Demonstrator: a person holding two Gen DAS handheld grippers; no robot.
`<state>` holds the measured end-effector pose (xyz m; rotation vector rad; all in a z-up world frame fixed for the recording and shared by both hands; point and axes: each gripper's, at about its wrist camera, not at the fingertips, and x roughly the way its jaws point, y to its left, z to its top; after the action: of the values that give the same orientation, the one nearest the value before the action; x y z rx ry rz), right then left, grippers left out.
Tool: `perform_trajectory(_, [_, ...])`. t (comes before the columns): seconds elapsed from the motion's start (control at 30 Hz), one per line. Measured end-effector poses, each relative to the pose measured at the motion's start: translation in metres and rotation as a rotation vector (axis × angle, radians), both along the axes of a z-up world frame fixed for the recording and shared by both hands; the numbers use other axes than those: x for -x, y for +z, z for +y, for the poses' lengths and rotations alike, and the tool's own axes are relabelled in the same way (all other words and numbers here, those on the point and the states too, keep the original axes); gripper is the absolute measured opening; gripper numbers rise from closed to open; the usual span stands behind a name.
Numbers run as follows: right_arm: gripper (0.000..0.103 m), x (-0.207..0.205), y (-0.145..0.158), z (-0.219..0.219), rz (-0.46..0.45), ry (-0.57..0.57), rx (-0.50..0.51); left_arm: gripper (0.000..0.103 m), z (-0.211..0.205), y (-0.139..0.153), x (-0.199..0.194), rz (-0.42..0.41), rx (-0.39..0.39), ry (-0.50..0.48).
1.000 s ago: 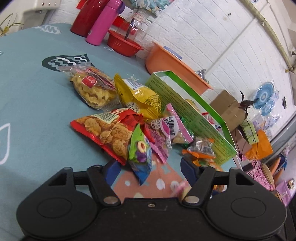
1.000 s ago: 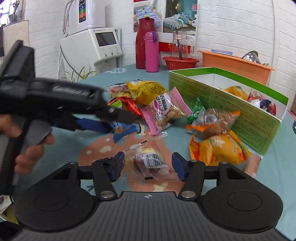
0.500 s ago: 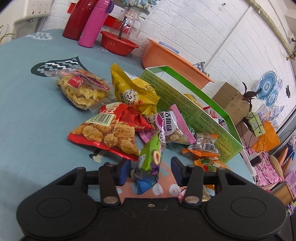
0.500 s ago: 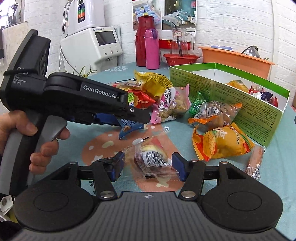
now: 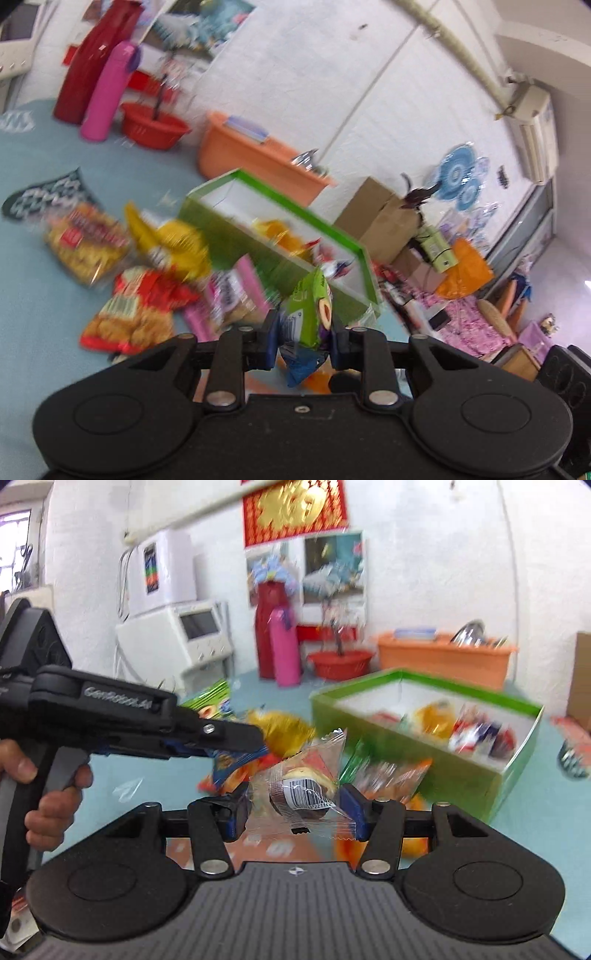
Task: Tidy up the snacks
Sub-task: 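Carry both packets into the green box and open both grippers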
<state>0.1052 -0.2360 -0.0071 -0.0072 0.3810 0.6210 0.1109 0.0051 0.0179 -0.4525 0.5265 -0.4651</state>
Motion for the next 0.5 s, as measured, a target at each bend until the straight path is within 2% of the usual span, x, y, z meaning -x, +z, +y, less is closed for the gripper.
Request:
perform_trajectory(0.2, [0.089,-0.034,0.022,-0.022,-0.071,-0.139,-0.042,0.046,-0.017,0.029,-0.033,-0.068,0.005,-0.014])
perform_trajectory(0.33, [0.089,-0.062,0.022,-0.039,-0.042,-0.190,-0.104,0.046,-0.028,0.033,-0.068,-0.051,0.027,-0.016])
perform_trajectory(0.5, [0.089,-0.089,0.014,-0.048,-0.020,-0.271,-0.106,0.047,-0.044,0.027,-0.112,-0.032,0.033,-0.012])
